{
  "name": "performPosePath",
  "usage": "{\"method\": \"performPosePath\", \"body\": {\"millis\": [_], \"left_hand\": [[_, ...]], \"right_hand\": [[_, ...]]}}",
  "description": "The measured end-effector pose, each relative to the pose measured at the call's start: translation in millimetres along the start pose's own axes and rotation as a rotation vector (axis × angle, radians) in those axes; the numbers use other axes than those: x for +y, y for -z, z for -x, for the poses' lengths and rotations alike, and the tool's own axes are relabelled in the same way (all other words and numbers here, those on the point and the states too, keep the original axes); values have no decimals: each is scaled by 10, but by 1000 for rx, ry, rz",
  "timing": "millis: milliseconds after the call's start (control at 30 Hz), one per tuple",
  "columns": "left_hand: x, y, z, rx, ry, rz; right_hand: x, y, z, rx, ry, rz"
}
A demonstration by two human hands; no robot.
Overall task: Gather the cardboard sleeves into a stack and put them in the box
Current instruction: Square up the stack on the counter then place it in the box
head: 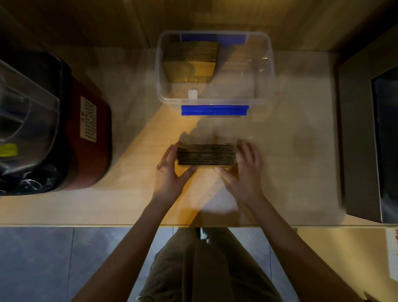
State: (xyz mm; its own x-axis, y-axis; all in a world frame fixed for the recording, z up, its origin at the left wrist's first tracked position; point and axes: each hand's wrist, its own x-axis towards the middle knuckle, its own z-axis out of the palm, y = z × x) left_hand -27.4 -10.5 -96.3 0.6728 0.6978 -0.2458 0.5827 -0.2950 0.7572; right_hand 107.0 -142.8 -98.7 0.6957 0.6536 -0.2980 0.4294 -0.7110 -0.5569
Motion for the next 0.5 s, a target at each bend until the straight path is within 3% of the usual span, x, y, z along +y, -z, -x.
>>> {"method": "performPosePath", "body": {"millis": [133,500], "left_hand": [[-42,18,-12,-19,62,-23],[42,-47,50,13,30,34]], "right_hand": [[23,-32,-13,-16,-8,-70],[-17,-80,51,11,-2,-36]]}}
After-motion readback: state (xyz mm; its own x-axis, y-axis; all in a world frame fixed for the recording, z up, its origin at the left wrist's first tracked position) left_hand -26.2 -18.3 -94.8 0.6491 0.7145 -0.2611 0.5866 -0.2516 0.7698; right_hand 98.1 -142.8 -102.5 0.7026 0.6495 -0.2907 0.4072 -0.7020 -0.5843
